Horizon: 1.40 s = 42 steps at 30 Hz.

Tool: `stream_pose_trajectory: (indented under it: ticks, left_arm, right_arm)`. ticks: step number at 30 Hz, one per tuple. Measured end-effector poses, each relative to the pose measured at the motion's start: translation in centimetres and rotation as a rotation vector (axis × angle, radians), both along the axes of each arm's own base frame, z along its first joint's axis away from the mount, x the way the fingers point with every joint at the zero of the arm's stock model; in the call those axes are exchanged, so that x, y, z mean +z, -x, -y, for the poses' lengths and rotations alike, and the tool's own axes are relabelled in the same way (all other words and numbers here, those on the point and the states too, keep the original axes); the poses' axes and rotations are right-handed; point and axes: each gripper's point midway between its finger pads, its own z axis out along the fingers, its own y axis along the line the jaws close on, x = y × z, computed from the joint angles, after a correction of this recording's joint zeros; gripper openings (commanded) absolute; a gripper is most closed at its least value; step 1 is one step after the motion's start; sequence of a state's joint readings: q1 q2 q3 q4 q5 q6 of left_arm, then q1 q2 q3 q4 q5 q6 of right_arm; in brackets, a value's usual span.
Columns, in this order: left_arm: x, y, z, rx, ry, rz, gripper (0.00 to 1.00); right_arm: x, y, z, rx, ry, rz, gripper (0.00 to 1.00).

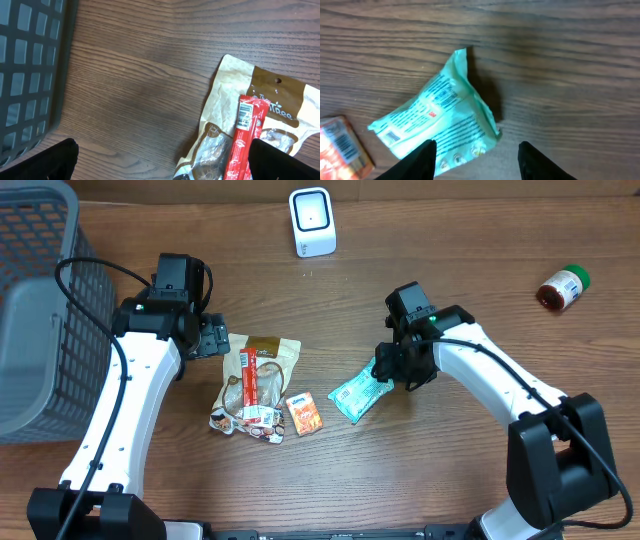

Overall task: Scan the item barcode
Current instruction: 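Lift the teal packet off the table with the right gripper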

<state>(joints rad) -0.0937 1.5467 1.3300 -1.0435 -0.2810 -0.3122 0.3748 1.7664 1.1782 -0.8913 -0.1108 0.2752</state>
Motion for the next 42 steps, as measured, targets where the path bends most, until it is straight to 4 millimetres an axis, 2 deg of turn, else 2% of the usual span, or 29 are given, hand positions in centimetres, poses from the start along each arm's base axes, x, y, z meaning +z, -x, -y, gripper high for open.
stream_pose_trajectory:
  ticks: [5, 13, 17, 19, 20, 24, 34, 37, 39, 42]
  left_arm:
    - [0.0, 0.0, 0.0, 0.0, 0.0, 0.0, 1.0]
    - [0.0, 0.0, 0.0, 0.0, 0.0, 0.0, 1.0]
    - [0.0, 0.0, 0.0, 0.0, 0.0, 0.0, 1.0]
    - [0.0, 0.0, 0.0, 0.0, 0.0, 0.0, 1.0]
    - [0.0, 0.0, 0.0, 0.0, 0.0, 0.0, 1.0]
    - [0.0, 0.0, 0.0, 0.0, 0.0, 0.0, 1.0]
    - [0.0, 0.0, 0.0, 0.0, 0.0, 0.0, 1.0]
    - [0.0, 0.0, 0.0, 0.0, 0.0, 0.0, 1.0]
    - [0.0, 0.0, 0.0, 0.0, 0.0, 0.0, 1.0]
    - [0.0, 0.0, 0.0, 0.0, 0.0, 0.001, 1.0]
  right_arm:
    - [-1.6, 0.6, -0.3, 0.038, -0.032, 0.006, 0.49]
    - [-3.7, 1.2, -0.9, 0.064, -0.091, 0.033, 0.49]
    - [-3.8, 1.3, -1.0, 0.068, -0.109, 0.047, 0.38]
    - [-3.8, 1.4, -1.1, 0.069, -0.12, 0.044, 0.28]
    - [-3.8, 1.4, -1.2, 0.069, -0.124, 0.042, 0.2]
    - [-3.6, 1.6, -1.4, 0.073, -0.136, 0.038, 0.04]
    - [-3.4, 2.4, -1.0, 0.072, -0.115, -0.007, 0.04]
    - [-2.6, 3.0, -0.4, 0.065, -0.095, -0.032, 0.04]
    - [-0.9, 2.6, -0.1, 0.059, -0.11, 0.013, 0.04]
    - [5.7, 0.9, -0.9, 0.102, -0.206, 0.211, 0.04]
